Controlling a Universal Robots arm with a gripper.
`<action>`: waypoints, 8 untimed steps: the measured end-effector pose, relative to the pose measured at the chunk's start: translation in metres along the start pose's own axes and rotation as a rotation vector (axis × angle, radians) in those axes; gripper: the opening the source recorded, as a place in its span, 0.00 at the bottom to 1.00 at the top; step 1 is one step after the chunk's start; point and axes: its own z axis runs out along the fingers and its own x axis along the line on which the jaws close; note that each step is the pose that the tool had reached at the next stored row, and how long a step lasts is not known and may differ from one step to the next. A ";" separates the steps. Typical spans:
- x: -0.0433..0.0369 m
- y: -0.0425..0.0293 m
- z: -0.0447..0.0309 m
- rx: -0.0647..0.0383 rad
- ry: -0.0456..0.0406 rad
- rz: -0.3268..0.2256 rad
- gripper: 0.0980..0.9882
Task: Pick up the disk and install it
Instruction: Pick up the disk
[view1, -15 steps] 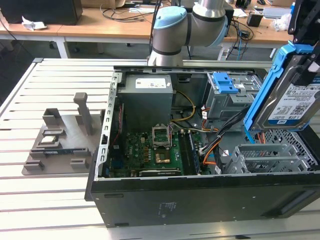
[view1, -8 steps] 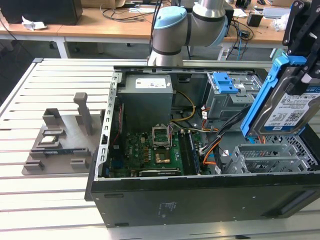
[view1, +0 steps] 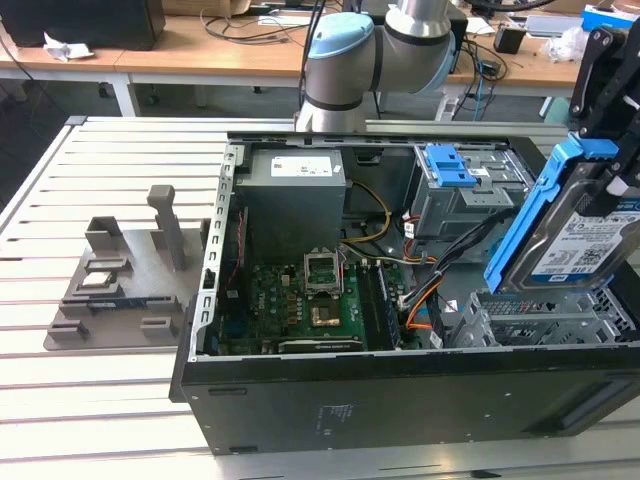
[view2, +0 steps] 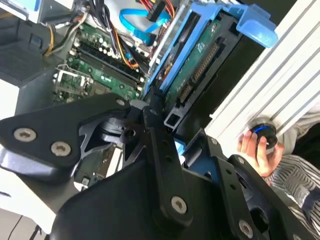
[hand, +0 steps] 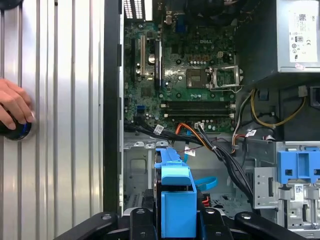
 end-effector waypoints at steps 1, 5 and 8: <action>0.0000 -0.0009 0.0037 0.000 -0.0001 0.006 0.30; 0.0001 -0.0033 0.0090 0.000 -0.0003 0.016 0.30; 0.0001 -0.0035 0.0091 0.000 -0.0006 0.016 0.30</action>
